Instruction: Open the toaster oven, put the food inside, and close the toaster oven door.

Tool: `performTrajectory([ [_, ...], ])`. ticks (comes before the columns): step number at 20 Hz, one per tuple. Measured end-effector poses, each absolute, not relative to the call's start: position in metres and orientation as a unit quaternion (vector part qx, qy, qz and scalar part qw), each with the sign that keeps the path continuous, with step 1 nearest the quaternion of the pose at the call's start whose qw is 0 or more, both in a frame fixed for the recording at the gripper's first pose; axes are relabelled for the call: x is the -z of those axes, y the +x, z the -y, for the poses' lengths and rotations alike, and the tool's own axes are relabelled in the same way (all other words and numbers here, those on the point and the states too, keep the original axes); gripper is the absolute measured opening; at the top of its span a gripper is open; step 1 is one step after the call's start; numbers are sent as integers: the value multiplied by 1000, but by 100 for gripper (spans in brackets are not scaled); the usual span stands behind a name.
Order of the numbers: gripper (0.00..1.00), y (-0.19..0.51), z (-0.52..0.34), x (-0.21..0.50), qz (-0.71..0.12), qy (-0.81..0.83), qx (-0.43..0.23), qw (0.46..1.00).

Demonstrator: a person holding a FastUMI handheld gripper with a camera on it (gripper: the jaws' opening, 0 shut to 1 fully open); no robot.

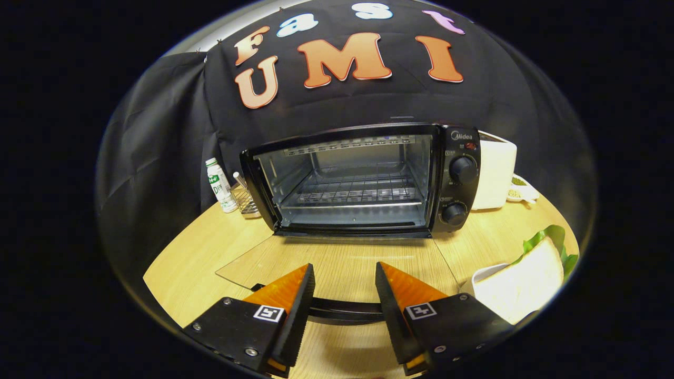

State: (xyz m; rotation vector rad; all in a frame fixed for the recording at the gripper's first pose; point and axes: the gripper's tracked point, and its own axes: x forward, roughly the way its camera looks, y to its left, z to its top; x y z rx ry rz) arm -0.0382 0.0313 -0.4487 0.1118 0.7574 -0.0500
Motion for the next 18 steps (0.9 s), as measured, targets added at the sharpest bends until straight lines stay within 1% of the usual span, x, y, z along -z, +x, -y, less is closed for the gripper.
performTrajectory([
  [3,69,-49,-30,468,-396,56,24,916],
  [7,68,-51,-26,466,-390,59,22,919],
  [10,68,-53,-14,455,-387,59,21,920],
  [12,70,-53,2,432,-369,50,22,928],
  [16,83,-59,30,387,-350,57,18,935],
  [17,88,-61,38,376,-347,61,18,936],
  [18,89,-64,48,367,-345,60,20,936],
])
